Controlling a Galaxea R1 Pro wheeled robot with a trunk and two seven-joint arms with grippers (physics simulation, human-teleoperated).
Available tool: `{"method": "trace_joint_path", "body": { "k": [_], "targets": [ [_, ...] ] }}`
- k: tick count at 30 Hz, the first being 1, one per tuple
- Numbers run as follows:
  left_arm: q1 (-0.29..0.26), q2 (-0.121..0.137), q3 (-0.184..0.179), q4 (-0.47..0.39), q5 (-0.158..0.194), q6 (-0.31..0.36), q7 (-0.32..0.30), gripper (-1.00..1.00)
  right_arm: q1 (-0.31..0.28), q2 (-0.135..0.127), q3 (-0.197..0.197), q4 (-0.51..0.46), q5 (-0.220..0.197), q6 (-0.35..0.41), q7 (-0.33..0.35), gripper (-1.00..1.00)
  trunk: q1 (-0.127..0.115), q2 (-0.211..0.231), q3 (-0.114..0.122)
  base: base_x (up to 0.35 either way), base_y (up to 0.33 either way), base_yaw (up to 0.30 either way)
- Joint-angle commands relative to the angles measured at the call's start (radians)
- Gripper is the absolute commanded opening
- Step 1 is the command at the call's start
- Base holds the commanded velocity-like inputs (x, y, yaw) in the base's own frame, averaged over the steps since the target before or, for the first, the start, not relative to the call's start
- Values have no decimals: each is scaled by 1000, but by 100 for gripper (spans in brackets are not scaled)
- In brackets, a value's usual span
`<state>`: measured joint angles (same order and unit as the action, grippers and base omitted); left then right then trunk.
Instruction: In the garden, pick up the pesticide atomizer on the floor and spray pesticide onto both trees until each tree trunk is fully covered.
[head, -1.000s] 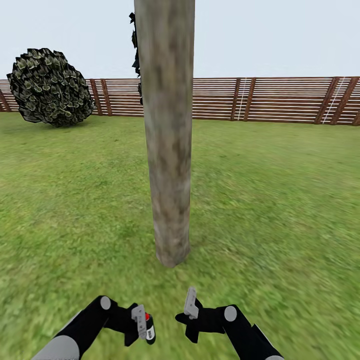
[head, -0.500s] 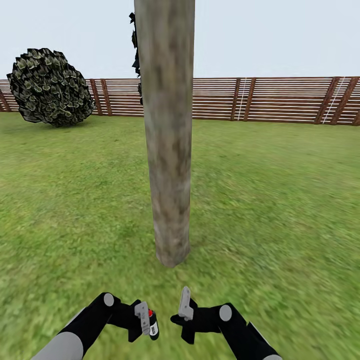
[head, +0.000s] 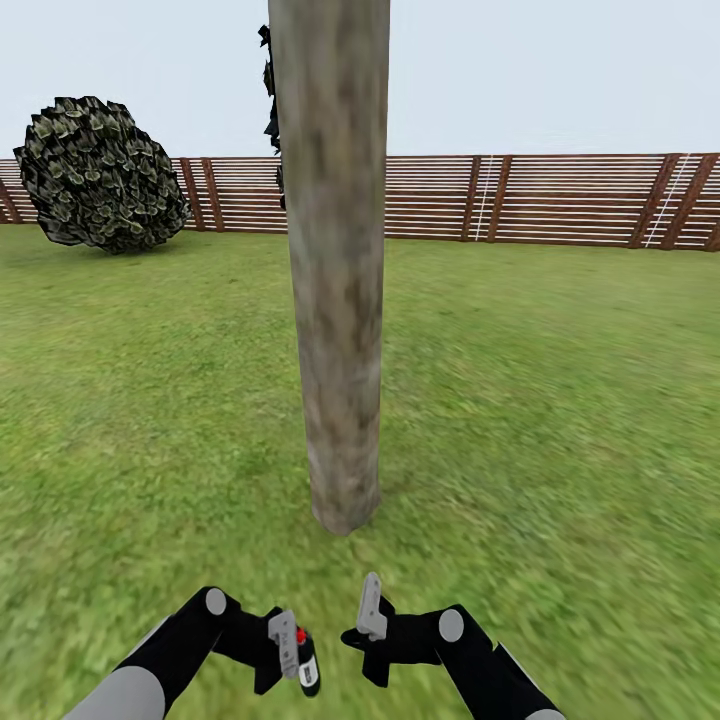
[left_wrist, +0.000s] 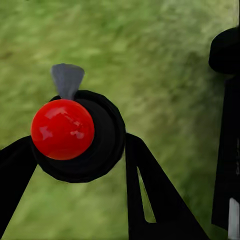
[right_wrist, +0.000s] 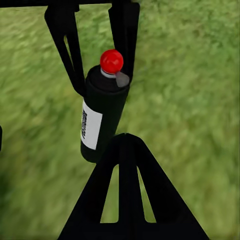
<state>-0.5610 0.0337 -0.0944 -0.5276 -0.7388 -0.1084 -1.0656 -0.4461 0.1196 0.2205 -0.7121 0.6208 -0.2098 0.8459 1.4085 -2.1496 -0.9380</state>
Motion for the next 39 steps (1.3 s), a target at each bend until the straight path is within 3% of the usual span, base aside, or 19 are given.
{"method": "trace_joint_path", "body": {
  "k": [1,13,39],
  "targets": [
    [0,0,-3,-1,-5,-11,-5,-100,0,1,-1,-1,10,-6,1,-100,0,0,-1,0,0,0],
    [-1,-2,2,-2,1,-15,-15,-100,0,1,-1,-1,10,-5,1,-100,0,0,-1,0,0,0],
    [4,-47,2,-2,0,-16,-5,-100,0,1,-1,-16,10,-4,1,-100,0,0,-1,0,0,0]
  ]
}}
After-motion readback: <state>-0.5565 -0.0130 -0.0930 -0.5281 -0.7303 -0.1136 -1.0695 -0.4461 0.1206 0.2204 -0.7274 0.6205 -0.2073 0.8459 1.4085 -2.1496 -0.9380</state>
